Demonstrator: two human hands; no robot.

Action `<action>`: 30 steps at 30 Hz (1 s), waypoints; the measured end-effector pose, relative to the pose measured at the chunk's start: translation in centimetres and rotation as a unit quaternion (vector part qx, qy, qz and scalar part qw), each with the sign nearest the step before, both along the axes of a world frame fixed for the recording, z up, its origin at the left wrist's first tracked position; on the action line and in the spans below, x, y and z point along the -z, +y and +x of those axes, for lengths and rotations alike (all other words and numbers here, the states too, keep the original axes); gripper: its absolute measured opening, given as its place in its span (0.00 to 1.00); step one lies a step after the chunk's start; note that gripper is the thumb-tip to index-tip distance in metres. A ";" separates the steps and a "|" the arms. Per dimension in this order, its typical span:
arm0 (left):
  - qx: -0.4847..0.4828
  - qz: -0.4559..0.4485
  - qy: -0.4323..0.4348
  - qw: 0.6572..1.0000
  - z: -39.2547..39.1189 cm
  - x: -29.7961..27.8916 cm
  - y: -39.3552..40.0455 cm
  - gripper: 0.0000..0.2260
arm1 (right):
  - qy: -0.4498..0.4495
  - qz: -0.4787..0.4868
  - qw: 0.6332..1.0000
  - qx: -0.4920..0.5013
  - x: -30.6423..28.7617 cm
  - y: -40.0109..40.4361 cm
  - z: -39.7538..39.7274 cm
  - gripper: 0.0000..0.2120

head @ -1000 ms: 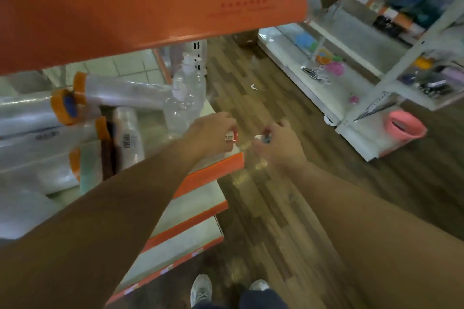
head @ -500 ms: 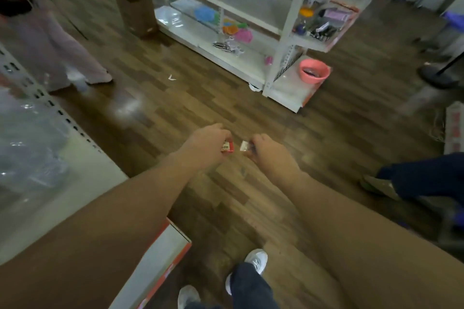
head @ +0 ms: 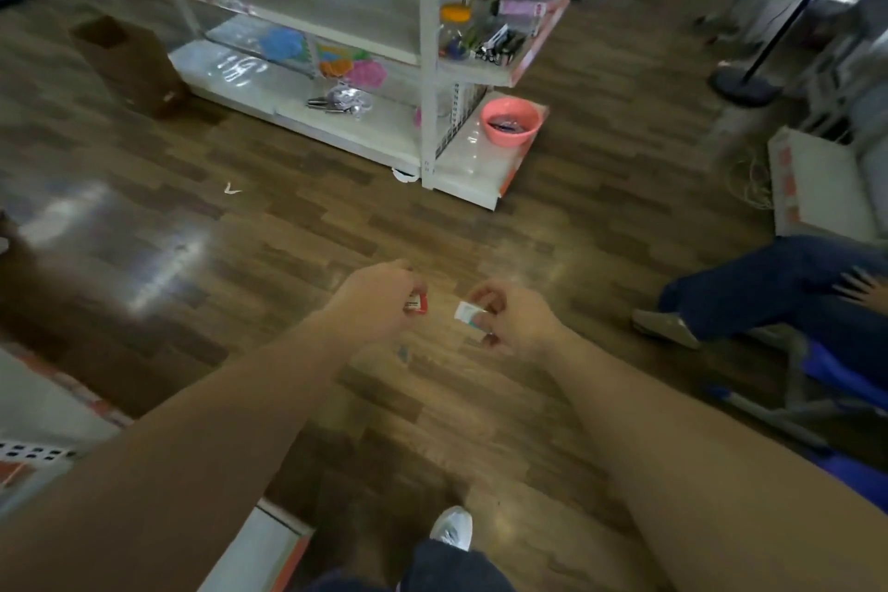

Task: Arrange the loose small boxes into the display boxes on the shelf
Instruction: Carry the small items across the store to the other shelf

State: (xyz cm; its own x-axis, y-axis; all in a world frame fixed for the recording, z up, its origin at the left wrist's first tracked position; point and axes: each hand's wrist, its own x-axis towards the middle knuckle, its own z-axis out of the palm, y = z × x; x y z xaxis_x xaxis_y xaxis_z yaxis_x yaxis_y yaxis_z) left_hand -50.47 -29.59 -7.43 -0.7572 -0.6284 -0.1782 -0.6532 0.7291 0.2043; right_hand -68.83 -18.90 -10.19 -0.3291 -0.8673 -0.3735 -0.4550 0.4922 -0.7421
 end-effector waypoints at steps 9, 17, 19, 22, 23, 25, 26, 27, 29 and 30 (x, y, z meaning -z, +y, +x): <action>0.050 0.021 0.022 0.998 -10.9 0.0 -2.7 0.15 | 0.004 0.012 0.996 0.084 0.3 -1.7 -9.0 0.13; 0.084 0.021 0.003 0.996 -19.5 2.1 -8.2 0.14 | 0.114 -0.005 0.992 0.059 1.5 -6.2 -15.4 0.16; 0.090 0.016 0.000 0.996 -21.8 2.8 -10.6 0.13 | 0.176 0.014 0.984 0.033 2.1 -7.8 -17.2 0.17; 0.095 0.014 0.007 0.995 -25.6 3.7 -14.6 0.11 | 0.234 0.055 0.971 0.017 3.0 -11.0 -20.1 0.20; 0.097 0.018 0.012 0.995 -26.8 3.9 -15.8 0.11 | 0.238 0.063 0.969 0.013 3.1 -12.2 -21.2 0.20; 0.099 0.033 0.021 0.994 -29.2 4.2 -18.1 0.11 | 0.251 0.077 0.965 0.007 3.2 -14.6 -23.4 0.17; 0.104 0.037 0.026 0.994 -30.3 4.3 -19.2 0.11 | 0.260 0.080 0.962 0.011 3.1 -15.7 -24.5 0.16; 0.111 0.038 0.035 0.993 -31.4 4.3 -20.3 0.10 | 0.269 0.074 0.960 0.017 3.0 -16.8 -25.6 0.16; 0.125 0.038 0.066 0.989 -33.5 4.2 -22.6 0.10 | 0.293 0.046 0.955 0.033 2.7 -19.0 -27.7 0.18; 0.132 0.035 0.078 0.988 -34.6 4.0 -23.7 0.11 | 0.308 0.033 0.950 0.044 2.5 -20.0 -28.8 0.19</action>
